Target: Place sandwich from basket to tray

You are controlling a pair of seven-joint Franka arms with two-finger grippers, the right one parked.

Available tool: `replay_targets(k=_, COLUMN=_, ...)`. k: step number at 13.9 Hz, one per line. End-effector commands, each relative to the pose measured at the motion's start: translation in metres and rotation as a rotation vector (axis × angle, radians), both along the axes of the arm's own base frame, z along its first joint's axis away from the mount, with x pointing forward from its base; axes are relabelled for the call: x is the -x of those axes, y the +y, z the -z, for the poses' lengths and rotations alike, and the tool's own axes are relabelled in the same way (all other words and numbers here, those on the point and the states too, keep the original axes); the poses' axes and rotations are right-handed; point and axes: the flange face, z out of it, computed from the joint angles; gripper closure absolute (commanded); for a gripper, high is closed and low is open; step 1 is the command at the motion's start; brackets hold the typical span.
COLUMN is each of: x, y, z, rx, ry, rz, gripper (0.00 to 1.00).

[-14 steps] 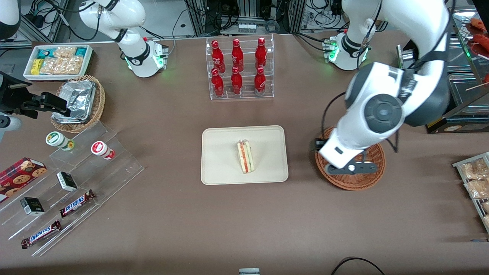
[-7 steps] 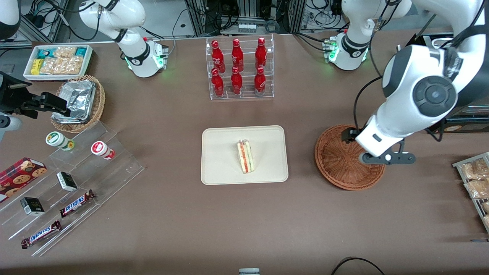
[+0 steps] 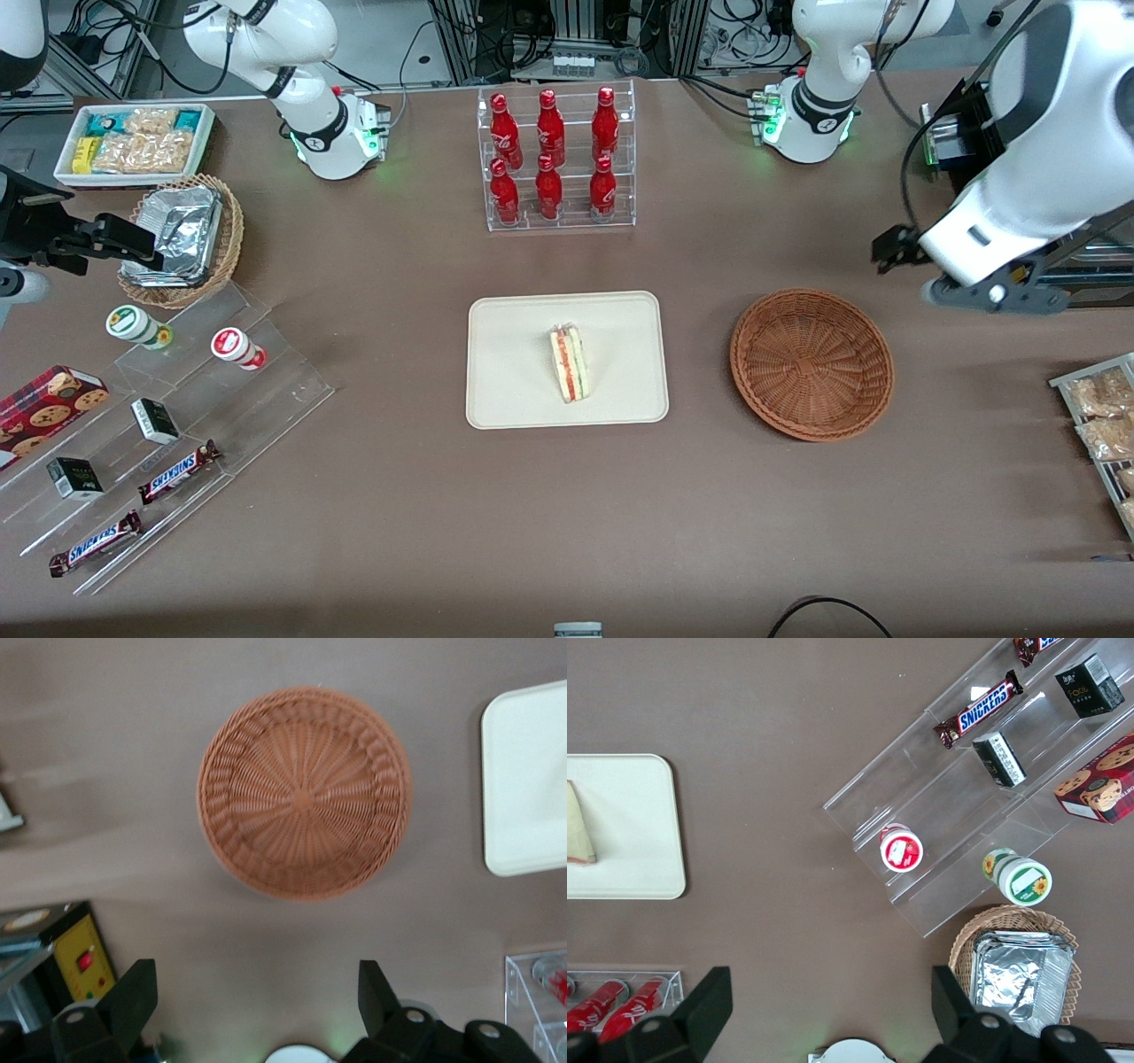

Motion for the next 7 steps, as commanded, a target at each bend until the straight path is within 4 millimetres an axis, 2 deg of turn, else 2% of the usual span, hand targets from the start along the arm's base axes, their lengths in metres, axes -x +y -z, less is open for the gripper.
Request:
replay_targets(k=1, x=0.031, y=0.015, z=-0.026, rx=0.005, ry=0.011, rz=-0.010, gripper=0.00)
replay_targets(k=5, x=0.046, y=0.052, z=-0.061, rx=0.013, ry=-0.021, rz=-0.059, gripper=0.00)
replay_targets(k=7, x=0.046, y=0.068, z=-0.070, rx=0.014, ry=-0.052, rz=-0.087, gripper=0.00)
